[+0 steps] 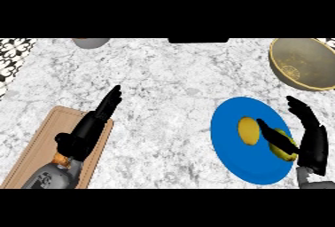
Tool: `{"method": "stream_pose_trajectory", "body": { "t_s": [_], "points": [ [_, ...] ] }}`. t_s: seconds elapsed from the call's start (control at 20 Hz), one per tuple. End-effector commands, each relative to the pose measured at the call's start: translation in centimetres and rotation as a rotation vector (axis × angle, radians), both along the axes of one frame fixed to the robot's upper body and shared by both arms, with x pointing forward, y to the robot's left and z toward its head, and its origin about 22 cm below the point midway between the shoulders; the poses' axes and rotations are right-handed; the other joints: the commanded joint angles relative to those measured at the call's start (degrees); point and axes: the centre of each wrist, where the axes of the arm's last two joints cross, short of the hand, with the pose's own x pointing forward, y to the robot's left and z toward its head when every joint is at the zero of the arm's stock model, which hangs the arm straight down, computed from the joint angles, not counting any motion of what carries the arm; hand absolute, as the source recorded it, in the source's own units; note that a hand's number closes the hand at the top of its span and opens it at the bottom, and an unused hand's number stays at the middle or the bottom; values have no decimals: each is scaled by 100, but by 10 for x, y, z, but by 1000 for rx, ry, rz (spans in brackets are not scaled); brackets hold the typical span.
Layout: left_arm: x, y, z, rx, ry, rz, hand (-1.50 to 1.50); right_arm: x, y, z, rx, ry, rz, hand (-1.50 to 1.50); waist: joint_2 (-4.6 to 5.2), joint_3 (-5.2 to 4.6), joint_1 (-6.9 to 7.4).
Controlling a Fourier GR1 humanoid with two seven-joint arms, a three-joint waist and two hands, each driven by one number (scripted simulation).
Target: Pick the lemon from the plate and place it in the bowl
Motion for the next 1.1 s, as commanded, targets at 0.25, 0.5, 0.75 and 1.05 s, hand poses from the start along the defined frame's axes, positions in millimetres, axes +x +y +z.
{"method": "stream_pose_trajectory", "body": {
  "t_s": [0.25,0.5,0.75,1.05],
  "points": [
    [9,-9,14,-29,2,-52,0,26,-18,43,-357,431,-4,-150,18,-31,152],
    [-2,-7,-1,-3,27,-70,0,34,-1,65,-361,831,159,-150,16,-35,254],
    [-1,-5,12,-13,8,-65,0,46,29,110,-302,1043,260,-150,-26,-9,166],
    [-3,1,-3,-23,13,-53,0,75,52,134,-243,1161,269,-150,7,-1,161]
  ]
}}
